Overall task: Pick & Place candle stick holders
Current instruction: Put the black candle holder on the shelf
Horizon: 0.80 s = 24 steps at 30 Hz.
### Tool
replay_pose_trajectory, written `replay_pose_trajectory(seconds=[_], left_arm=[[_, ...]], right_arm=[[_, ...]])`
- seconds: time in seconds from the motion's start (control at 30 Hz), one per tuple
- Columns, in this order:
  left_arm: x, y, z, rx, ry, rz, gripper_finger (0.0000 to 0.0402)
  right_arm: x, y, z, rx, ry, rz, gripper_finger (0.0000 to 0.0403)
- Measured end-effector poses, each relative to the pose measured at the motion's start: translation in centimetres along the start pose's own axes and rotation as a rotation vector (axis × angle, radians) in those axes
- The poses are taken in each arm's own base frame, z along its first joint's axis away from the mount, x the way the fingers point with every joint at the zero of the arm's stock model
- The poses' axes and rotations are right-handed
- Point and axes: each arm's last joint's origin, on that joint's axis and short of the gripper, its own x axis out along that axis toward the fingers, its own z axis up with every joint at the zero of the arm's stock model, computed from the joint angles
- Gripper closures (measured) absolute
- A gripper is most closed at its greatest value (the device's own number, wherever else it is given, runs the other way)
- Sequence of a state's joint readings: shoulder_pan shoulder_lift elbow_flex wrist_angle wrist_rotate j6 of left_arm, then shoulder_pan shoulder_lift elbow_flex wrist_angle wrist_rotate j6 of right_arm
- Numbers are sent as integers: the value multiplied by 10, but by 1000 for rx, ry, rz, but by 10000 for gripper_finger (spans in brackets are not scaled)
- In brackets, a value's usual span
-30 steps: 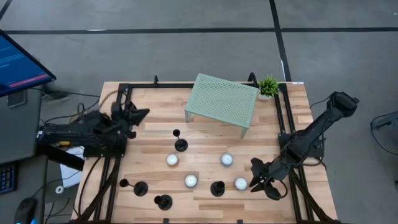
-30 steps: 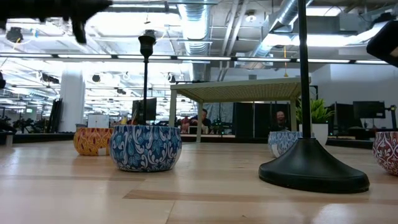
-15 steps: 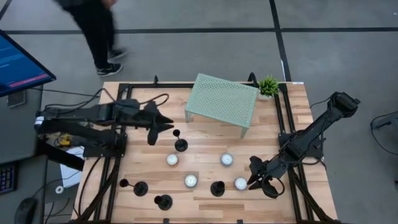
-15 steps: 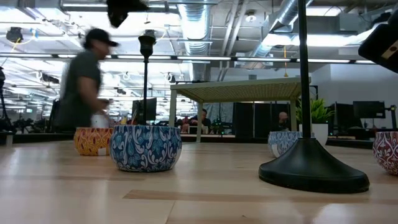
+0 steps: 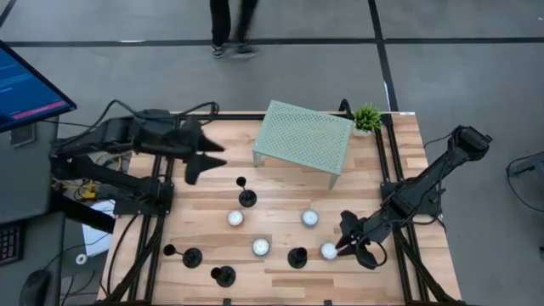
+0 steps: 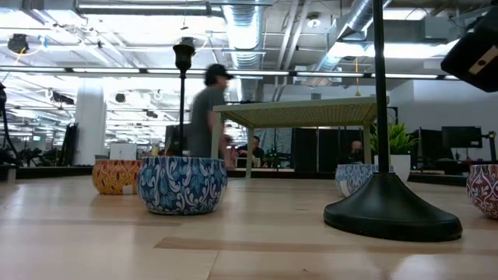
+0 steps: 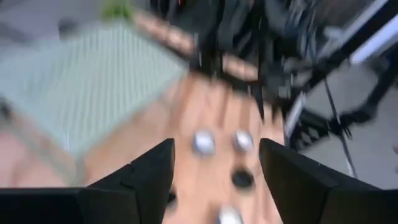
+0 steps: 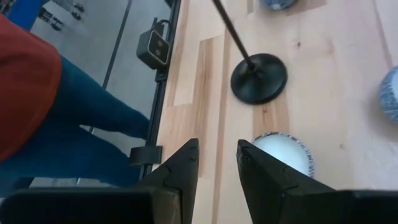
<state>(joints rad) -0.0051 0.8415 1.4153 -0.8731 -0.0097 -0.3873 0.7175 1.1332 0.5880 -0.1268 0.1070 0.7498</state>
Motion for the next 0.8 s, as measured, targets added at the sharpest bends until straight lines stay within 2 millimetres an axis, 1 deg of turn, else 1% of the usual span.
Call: replay_pose_trajectory(seconds=[0.1, 0.2, 0.3, 0.4, 0.5, 0.67, 0.8], left_arm=[[-11, 1, -8, -89, 149, -18, 172], [-14, 1, -16, -170, 271, -54, 174], [-16, 0, -22, -274, 377, -127, 174], [-15, -5, -27, -379, 495, -191, 174], [-11, -10, -32, -437, 599, -218, 174], [-3, -22, -37, -458, 713, -256, 174], [5, -36, -42, -488, 829, -275, 174]], right_arm=[[0, -1, 1, 2, -9, -10, 300], [0, -2, 2, 7, -13, -15, 300], [0, -4, 3, 10, -18, -22, 300], [1, -5, 5, -14, -34, -41, 300], [1, -8, 7, -23, -54, -67, 300], [1, -11, 10, -13, -64, -80, 300], [1, -11, 10, -13, -63, -80, 300]])
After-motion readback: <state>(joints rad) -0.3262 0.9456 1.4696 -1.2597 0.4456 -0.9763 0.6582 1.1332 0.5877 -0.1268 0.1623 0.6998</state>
